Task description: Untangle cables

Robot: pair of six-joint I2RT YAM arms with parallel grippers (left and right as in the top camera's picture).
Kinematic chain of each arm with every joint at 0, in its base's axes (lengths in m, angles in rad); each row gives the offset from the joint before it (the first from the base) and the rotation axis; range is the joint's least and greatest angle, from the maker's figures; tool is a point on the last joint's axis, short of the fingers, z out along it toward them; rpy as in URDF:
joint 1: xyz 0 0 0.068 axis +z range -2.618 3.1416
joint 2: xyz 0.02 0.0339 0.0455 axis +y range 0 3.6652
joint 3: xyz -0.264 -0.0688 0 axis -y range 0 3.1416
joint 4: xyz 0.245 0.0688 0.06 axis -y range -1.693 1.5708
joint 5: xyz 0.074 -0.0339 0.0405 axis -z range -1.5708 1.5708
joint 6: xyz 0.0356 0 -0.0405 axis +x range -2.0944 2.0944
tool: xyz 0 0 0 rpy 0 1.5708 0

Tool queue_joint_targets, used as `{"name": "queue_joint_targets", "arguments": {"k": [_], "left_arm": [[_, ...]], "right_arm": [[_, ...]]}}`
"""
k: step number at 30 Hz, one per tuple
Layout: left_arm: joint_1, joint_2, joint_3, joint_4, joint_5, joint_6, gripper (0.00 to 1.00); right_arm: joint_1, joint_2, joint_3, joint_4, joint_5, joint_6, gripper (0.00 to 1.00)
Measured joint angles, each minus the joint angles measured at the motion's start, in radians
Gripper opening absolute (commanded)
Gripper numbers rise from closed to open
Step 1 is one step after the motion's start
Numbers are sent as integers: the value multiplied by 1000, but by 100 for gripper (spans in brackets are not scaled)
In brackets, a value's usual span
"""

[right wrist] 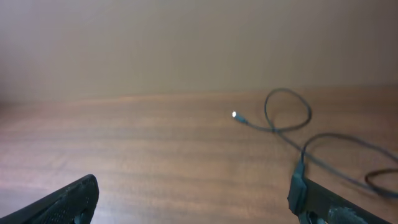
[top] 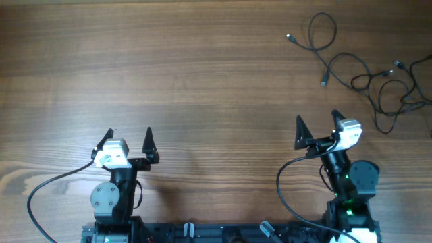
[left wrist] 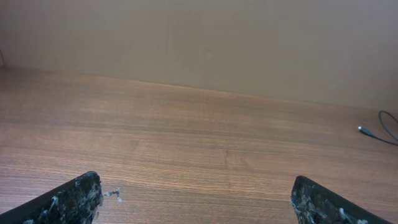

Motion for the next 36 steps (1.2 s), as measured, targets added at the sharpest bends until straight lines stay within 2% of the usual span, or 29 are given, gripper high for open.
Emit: {"name": "queue_joint_targets", "arguments": {"k": [3, 8, 11, 16, 23, 27, 36], "left_arm": [[0, 0, 0, 0, 0, 0, 100], [0, 0, 0, 0, 0, 0, 100], [0, 0, 0, 0, 0, 0, 100], [0, 0, 0, 0, 0, 0, 100], [0, 0, 0, 0, 0, 0, 100], [0, 0, 0, 0, 0, 0, 100], [0, 0, 0, 0, 0, 0, 100]], "right_arm": [[0, -51, -3, -83, 8, -1, 100], [0, -179, -5, -320, 50, -11, 100], [0, -298, -5, -426, 63, -26, 100], [34, -463, -5, -426, 66, -99, 100], [116, -499, -5, -427, 66, -240, 100], [116, -499, -5, -431, 99, -239, 100], [69, -499, -5, -435, 175, -131, 100]]}}
